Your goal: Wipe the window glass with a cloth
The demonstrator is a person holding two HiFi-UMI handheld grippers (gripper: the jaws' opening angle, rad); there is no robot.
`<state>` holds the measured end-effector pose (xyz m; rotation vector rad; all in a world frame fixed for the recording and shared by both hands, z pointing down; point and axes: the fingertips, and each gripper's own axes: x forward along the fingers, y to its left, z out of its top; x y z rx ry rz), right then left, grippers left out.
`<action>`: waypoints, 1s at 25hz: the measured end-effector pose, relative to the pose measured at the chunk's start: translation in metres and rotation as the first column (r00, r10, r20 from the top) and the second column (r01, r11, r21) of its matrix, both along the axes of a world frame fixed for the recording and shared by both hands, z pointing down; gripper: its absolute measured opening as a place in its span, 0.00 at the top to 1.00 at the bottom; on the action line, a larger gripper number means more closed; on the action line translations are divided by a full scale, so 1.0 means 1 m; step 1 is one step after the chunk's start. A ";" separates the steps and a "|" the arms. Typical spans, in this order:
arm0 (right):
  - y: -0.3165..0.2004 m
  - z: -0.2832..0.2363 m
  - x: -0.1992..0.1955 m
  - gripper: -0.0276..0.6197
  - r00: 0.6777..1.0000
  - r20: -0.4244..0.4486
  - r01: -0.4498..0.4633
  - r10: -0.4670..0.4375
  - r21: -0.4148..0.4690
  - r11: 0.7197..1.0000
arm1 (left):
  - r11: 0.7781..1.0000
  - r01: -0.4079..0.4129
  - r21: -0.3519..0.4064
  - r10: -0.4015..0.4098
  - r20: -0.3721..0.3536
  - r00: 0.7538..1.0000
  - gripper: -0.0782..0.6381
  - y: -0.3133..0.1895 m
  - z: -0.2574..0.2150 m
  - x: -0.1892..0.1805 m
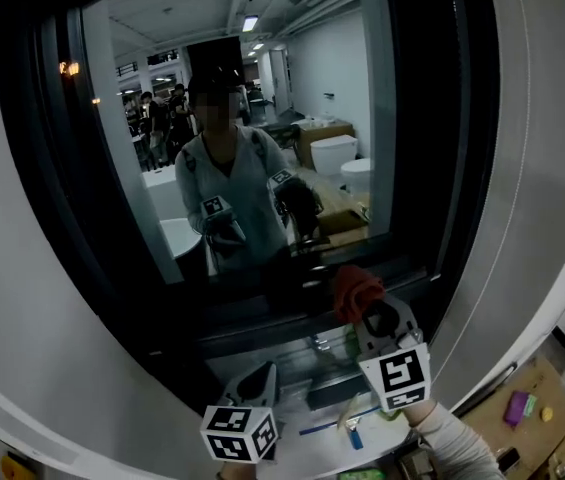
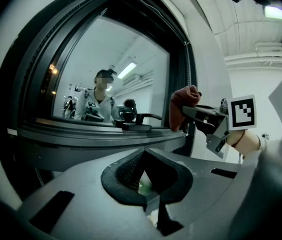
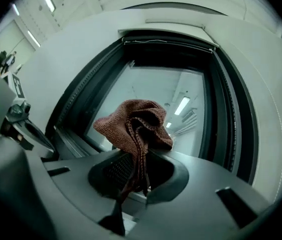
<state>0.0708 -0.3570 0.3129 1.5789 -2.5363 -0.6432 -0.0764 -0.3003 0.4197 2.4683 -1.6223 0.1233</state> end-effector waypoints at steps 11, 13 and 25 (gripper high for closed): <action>0.054 0.058 -0.028 0.86 0.989 0.126 0.103 -0.079 -0.199 0.975 | 0.999 0.024 -0.023 -0.024 -0.005 1.000 0.88 0.015 0.015 -0.008; 0.061 0.066 -0.035 0.86 0.984 0.143 0.135 -0.108 -0.198 0.971 | 0.999 0.029 -0.030 -0.030 -0.012 0.999 0.88 0.017 0.019 -0.009; 0.087 0.095 -0.052 0.86 0.971 0.172 0.208 -0.168 -0.253 0.945 | 0.998 0.042 -0.040 -0.043 -0.020 0.999 0.88 0.029 0.035 -0.011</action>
